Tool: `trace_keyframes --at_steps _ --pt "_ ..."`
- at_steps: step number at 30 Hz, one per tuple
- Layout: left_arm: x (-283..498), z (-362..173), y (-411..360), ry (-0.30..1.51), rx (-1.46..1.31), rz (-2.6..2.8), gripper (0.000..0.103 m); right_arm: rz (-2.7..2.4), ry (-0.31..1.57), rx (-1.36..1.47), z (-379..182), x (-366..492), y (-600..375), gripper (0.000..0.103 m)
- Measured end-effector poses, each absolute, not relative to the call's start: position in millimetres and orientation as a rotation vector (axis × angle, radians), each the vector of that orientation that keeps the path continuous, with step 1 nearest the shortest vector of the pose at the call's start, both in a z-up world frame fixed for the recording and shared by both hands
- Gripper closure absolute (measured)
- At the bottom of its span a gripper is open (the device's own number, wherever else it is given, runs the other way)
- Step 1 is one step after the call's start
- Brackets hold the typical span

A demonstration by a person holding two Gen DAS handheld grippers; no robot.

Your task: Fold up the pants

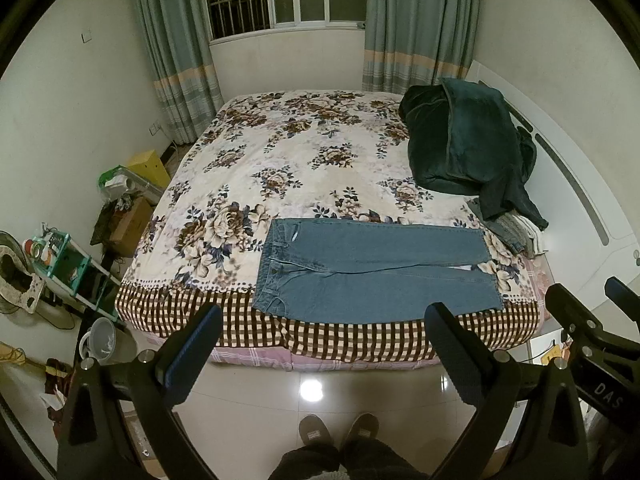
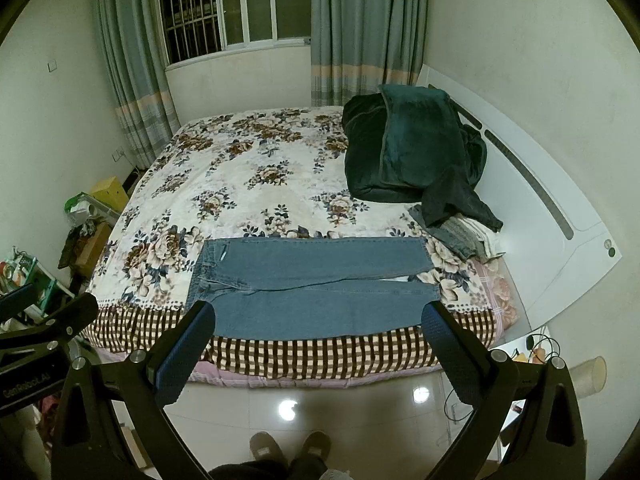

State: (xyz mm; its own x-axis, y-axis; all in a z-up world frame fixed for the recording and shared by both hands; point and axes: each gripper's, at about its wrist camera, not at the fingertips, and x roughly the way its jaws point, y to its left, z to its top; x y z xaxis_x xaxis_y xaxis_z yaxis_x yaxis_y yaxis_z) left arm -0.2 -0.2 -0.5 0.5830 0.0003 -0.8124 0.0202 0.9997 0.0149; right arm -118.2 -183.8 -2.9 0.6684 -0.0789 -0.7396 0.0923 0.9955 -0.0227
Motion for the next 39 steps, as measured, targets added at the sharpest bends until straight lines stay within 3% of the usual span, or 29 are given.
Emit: trace_keyframes --at_steps 39 --pt "10.4 19.3 -19.4 0.944 0.013 -0.019 0.000 -0.090 0.848 0.017 1.5 -126.0 -189.7 0.000"
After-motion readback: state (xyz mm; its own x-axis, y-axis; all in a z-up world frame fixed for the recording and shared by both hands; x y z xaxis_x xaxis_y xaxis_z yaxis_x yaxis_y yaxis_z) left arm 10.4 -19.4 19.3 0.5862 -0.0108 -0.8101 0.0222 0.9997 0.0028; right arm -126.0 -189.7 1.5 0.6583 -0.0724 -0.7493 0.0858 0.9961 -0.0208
